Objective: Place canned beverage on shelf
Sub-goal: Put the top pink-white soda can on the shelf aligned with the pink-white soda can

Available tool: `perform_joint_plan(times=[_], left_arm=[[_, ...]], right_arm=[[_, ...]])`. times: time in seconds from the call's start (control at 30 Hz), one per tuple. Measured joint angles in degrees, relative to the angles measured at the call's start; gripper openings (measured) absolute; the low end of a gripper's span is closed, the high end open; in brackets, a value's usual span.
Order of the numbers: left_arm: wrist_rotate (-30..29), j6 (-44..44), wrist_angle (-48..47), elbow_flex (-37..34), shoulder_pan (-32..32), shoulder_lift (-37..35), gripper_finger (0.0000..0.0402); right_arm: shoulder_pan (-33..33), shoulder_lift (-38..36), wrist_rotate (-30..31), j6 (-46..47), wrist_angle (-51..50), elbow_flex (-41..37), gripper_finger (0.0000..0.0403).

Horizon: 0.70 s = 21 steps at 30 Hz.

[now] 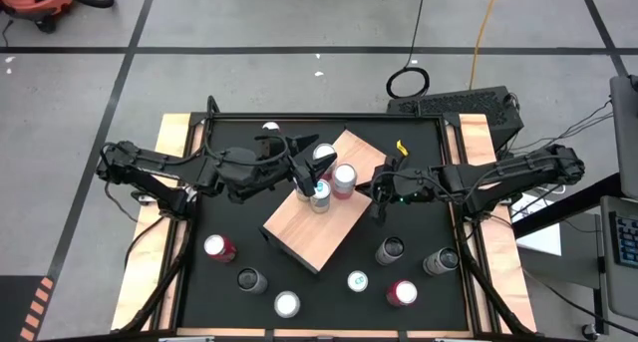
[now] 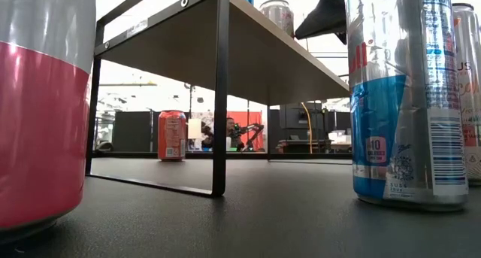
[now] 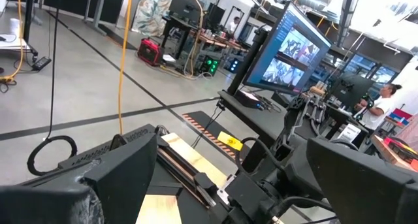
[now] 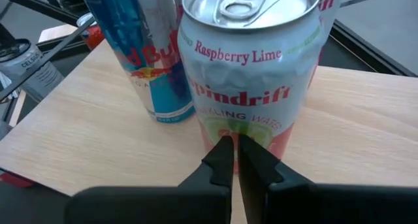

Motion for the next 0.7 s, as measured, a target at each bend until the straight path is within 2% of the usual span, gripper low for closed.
perform_joint_plan(times=[0.27,0.7], left_arm=[[0.02,0.00,-0.02,0.01,0.00,0.00,0.0396],[0.02,-0.01,-0.02,0.02,0.00,0.00,0.0396]], right_arm=[[0.04,0.39,-2.75,0.02,0.08,0.00,0.0000],[-1.03,0.39,-2.64,-1.69,2.26,0.00,0.0000]])
